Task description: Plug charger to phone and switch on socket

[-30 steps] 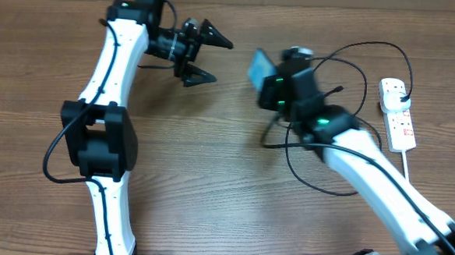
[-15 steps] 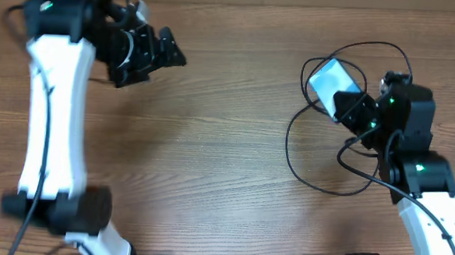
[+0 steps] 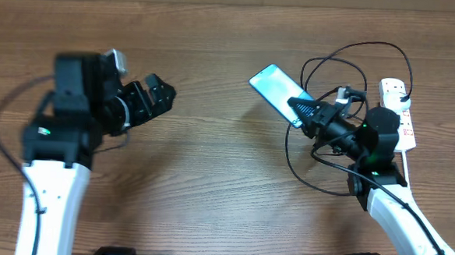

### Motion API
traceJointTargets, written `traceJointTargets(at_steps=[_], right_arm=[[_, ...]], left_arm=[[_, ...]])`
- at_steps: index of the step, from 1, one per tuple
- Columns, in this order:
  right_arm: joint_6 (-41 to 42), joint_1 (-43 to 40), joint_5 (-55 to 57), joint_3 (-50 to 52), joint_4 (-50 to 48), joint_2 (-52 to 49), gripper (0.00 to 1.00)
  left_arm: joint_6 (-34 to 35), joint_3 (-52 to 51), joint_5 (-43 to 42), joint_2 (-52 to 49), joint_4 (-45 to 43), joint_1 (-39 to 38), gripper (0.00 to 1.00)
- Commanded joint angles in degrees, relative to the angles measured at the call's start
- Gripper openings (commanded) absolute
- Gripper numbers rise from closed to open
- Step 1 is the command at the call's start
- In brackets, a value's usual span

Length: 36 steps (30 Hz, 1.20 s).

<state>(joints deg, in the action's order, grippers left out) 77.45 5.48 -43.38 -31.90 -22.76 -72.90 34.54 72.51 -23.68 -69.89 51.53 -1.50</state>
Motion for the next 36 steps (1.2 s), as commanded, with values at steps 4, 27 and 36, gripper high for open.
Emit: traceJointTargets(at_steps=[4,27,36], right_arm=[[13.40,5.16,3.50,0.02,-1.18,-2.69,0.04],[23.39,21.05,16.72,0.02,-2.95,-3.69,0.04],[25.22,24.98,16.79,0.00,-9.53,-3.69,0.04]], left_arm=[[35.65,-23.76,-23.74,-2.99,-33.88,-0.83,1.00],[50.36,-25.16,-23.78,-12.11,-51.98,-9.33,0.66],[50.36,-25.16,-23.69,-12.11,-51.98,-9.84,0.59]])
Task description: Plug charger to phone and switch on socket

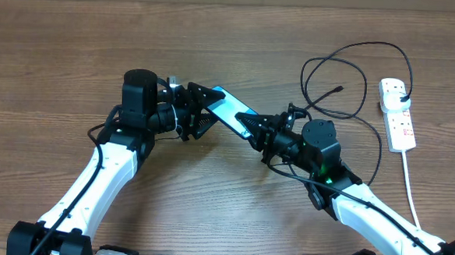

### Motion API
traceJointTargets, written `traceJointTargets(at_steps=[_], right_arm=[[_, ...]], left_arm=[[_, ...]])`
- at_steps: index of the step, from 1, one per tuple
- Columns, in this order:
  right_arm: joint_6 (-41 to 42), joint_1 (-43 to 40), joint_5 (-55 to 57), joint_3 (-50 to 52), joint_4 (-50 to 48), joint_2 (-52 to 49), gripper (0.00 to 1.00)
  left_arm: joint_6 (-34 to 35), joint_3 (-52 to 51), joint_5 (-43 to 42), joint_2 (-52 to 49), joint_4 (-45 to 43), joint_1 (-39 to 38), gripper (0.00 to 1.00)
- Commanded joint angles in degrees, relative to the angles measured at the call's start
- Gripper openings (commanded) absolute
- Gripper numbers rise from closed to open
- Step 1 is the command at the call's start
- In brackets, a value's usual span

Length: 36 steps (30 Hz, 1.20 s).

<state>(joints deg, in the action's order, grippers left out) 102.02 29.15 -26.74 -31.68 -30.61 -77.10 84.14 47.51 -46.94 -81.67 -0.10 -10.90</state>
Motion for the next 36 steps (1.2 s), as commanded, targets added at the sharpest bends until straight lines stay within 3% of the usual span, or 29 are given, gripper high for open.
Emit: traceJointTargets(at_steps=[1,11,19,28,36], right_arm=[[0.63,1.51,0.17,-0.22,-1.55,0.50,0.04],[-2.84,1.66,4.72,-0.22,0.55,0.46,0.04],[-2.80,3.82,8.04,-0.22,0.44,0.46,0.04],[-2.75,3.96,8.26,-0.22,0.44,0.46,0.04],[0.09,4.70,8.24,-0.22,0.28,0.46,0.04]], left_arm=[[0.76,-0.15,-0.42,-0.33,-0.37,-0.44,0.57],[0.79,-0.15,-0.07,-0.33,-0.37,-0.44,0.43],[1.66,-0.15,0.04,-0.33,-0.39,-1.53,0.41],[1.68,-0.15,-0.02,-0.33,-0.39,-1.57,0.29],[1.66,-0.15,0.85,-0.33,-0.39,-1.57,0.24]])
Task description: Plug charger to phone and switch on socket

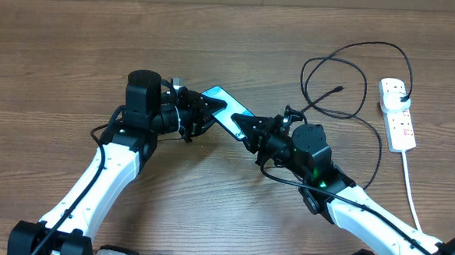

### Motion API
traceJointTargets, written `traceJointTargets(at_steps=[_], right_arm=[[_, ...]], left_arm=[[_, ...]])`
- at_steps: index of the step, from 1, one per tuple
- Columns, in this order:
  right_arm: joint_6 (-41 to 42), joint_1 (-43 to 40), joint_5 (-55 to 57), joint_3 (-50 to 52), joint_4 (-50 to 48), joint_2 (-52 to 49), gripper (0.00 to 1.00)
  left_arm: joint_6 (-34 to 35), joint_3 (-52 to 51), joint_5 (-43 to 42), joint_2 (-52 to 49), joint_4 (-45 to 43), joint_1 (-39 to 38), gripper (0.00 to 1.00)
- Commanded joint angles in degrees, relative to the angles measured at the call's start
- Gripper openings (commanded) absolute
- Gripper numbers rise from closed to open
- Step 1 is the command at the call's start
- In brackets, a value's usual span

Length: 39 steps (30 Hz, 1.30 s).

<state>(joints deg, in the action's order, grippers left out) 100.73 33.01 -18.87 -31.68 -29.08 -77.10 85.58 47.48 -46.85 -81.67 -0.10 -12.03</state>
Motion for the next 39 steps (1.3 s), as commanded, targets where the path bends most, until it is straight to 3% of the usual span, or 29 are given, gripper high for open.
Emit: traceJointTargets(at_steps=[1,9,17,19,21,25,30,34,35,39], right_arm=[[1.53,1.07,0.42,-0.22,-1.29,0.46,0.04],[1.75,1.92,0.26,-0.26,-1.31,0.46,0.04],[1.73,1.92,0.44,-0.26,-1.29,0.46,0.04],[1.70,1.92,0.44,-0.26,-1.25,0.46,0.13],[1.66,1.92,0.42,-0.26,-0.66,0.46,0.33],[-0.68,1.73,1.38,-0.26,4.09,0.46,0.54],[-28.74,-0.31,9.27,-0.26,12.94,0.46,0.71],[-39.36,-3.98,8.92,-0.26,15.21,0.57,0.90],[-43.08,-6.23,7.63,-0.26,16.46,0.98,0.99],[-51.12,-10.99,7.85,-0.55,22.29,3.17,1.00]], left_arm=[[0.22,-0.13,0.76,-0.33,-0.39,-0.44,0.24],[0.22,-0.13,1.36,-0.33,-0.39,-0.44,0.22],[0.85,-0.13,1.90,-0.33,-0.87,-0.46,0.07],[0.83,-0.13,2.21,-0.33,-1.57,-0.57,0.05],[0.83,-0.13,2.99,-0.33,-2.16,-0.81,0.04],[0.48,-0.13,5.33,-0.33,-1.62,-0.72,0.04],[-3.93,-0.13,7.87,-0.35,-0.81,1.18,0.04],[-4.35,-0.13,6.21,-0.74,1.75,5.77,0.04],[-4.09,-0.07,4.44,-1.64,1.49,7.74,0.04],[-0.42,0.57,-1.36,-6.82,-3.04,9.40,0.04]])
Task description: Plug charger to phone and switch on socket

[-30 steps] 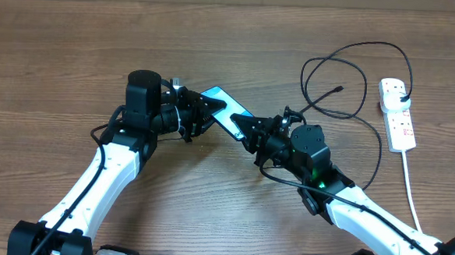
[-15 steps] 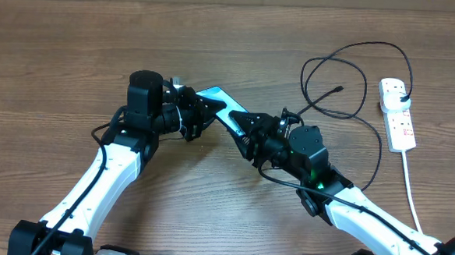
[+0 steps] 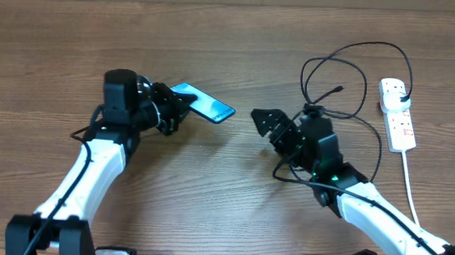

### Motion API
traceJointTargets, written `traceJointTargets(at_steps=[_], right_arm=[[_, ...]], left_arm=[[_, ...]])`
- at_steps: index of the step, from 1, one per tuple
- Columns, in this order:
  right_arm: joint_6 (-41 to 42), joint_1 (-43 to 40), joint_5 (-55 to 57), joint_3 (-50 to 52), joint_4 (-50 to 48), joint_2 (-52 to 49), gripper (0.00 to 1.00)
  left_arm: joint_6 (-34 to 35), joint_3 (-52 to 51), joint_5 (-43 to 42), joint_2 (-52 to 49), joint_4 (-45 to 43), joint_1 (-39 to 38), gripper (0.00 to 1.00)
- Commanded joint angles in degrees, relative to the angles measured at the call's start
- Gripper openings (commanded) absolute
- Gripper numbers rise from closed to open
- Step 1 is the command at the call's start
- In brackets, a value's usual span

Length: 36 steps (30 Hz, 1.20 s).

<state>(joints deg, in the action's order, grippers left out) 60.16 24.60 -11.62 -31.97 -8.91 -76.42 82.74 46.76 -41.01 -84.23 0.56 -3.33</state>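
A phone (image 3: 207, 104) with a glowing blue screen is held above the table left of centre, with my left gripper (image 3: 180, 105) shut on its left end. My right gripper (image 3: 261, 120) stands open and apart from the phone, a little to its right, nothing between its fingers. The black charger cable (image 3: 347, 75) lies looped at the right, its free plug end (image 3: 338, 89) inside the loop. The white socket strip (image 3: 397, 113) lies at the far right with the charger plug in its top outlet.
The strip's white lead (image 3: 411, 192) runs down toward the front right edge. Bare wooden table (image 3: 208, 204) spreads between and before both arms.
My right gripper has let go of the phone and drawn back to the right, open. My left gripper has moved left with the phone in it.
My right gripper first held the phone by the cable loops at the right, my left open at the far left. Then both met mid-table, the left closing on the phone's other end. Now only the left holds it.
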Motion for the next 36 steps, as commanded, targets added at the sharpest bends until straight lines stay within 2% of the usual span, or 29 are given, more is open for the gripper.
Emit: traceJointTargets(at_steps=[1,3,6,8,10,11,16,18,20,24,28,31,34,36], right_arm=[[-11.78,-3.82,1.40,-1.11,5.38,3.21,1.00],[-13.81,-5.77,3.80,-4.13,13.20,4.20,1.00],[-15.39,-9.40,12.07,-16.68,34.99,4.00,1.00],[-17.99,-10.93,14.80,-23.98,44.33,3.37,1.00],[-25.03,-11.63,14.45,-29.79,48.96,3.06,1.00],[-27.43,-11.61,14.53,-31.30,49.31,3.19,1.00],[-28.61,-11.61,15.72,-32.17,47.95,2.54,1.00],[-28.33,-11.61,18.14,-32.20,47.12,1.36,1.00],[-24.24,-11.63,21.49,-33.11,48.72,-0.92,0.99],[-22.40,-11.63,23.04,-40.26,55.65,-9.64,0.99],[-21.07,-11.96,25.83,-52.02,61.94,-23.02,1.00],[-18.86,-12.00,31.32,-58.16,62.55,-31.91,0.84],[-15.43,-12.76,33.90,-59.08,61.11,-37.22,0.72],[-14.29,-13.42,33.90,-59.08,59.10,-40.28,0.70]], left_arm=[[3.65,1.97,-9.33,-6.47,-5.92,0.70,0.04],[5.05,4.46,-14.27,-11.15,-9.81,0.63,0.04],[5.07,14.56,-26.47,-22.27,-11.63,0.33,0.04],[4.46,19.12,-31.89,-26.36,-11.98,-0.13,0.04],[4.48,22.71,-37.13,-29.49,-13.35,-0.74,0.04],[4.48,23.41,-38.45,-30.10,-14.12,-0.90,0.04],[1.77,23.74,-41.35,-30.45,-15.65,-1.25,0.04],[0.13,23.74,-41.99,-30.45,-15.63,-1.25,0.04],[-1.18,23.74,-42.07,-30.45,-15.63,-1.25,0.04],[-1.79,23.74,-42.07,-30.45,-15.63,-1.27,0.04],[-2.01,23.74,-42.42,-30.45,-15.61,-1.38,0.04],[-2.21,23.74,-42.49,-30.45,-15.63,-1.77,0.04],[-2.23,23.74,-42.66,-30.45,-15.63,-2.38,0.04],[-2.23,23.74,-42.64,-30.45,-15.61,-2.95,0.04]])
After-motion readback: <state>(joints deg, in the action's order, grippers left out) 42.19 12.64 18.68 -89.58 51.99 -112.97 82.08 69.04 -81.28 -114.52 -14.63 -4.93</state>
